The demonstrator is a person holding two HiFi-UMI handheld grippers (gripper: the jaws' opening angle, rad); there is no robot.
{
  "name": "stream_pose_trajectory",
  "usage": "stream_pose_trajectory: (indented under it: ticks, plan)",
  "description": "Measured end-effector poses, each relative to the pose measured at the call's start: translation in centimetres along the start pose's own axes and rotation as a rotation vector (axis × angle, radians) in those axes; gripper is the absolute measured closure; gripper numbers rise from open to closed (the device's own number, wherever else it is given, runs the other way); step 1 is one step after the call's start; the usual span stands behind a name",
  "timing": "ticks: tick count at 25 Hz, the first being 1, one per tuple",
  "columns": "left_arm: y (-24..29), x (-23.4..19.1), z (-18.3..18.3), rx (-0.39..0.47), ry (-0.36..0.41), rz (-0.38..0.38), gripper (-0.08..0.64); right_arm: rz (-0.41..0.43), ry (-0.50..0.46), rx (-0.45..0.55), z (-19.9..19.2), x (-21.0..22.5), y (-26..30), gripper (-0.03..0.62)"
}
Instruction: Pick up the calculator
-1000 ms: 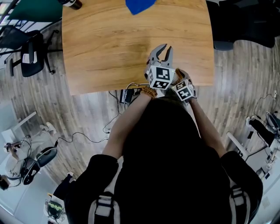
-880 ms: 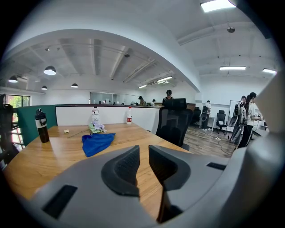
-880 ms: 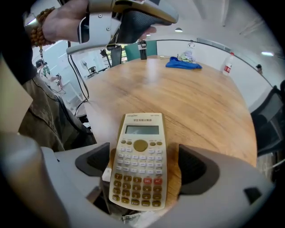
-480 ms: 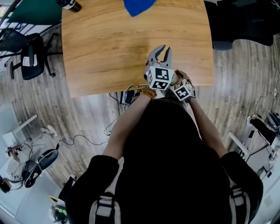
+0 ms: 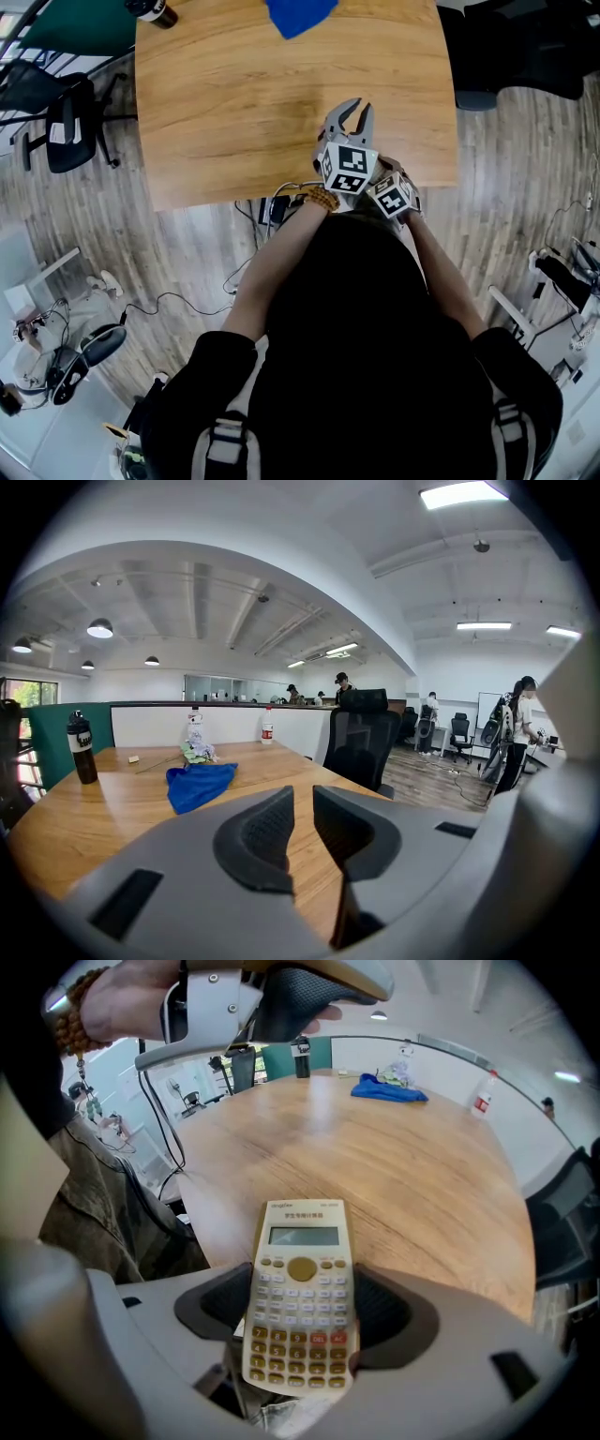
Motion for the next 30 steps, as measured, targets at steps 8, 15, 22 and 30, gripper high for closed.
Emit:
stream_pose_trajectory:
  ticks: [8,15,22,30]
  plan:
    - [-0.2,-0.2,0.2,0.007,0.004,-0.004,0.483,0.054,0.144,0.064,1.5,1.1,-0.9,0.250]
    - [-0.4,-1.7,0.0,0.015,-0.028,0.014,0.483,0.004,0.218,0.185,4.1,4.3,-2.6,0.250]
    - [-0.2,-3.2,-0.4,0.010,-0.065,0.040,0.483,-0.004,0.317,0.337,7.2,7.3,-5.2,0.250]
    - [-0.1,-4.8,0.2,0.029,-0.074,0.065,0.483,-0.033,0.289,0.556,13.0,9.0,-11.1,0.250]
Point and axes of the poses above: the fingertips, and each gripper's own axes: y forward along the fingers, x to its right, z out of its top, the point moved 6 cm from there along -y, backward along the fingers, and after that the axes turned 10 degrees about z, right-handed, at the moved point
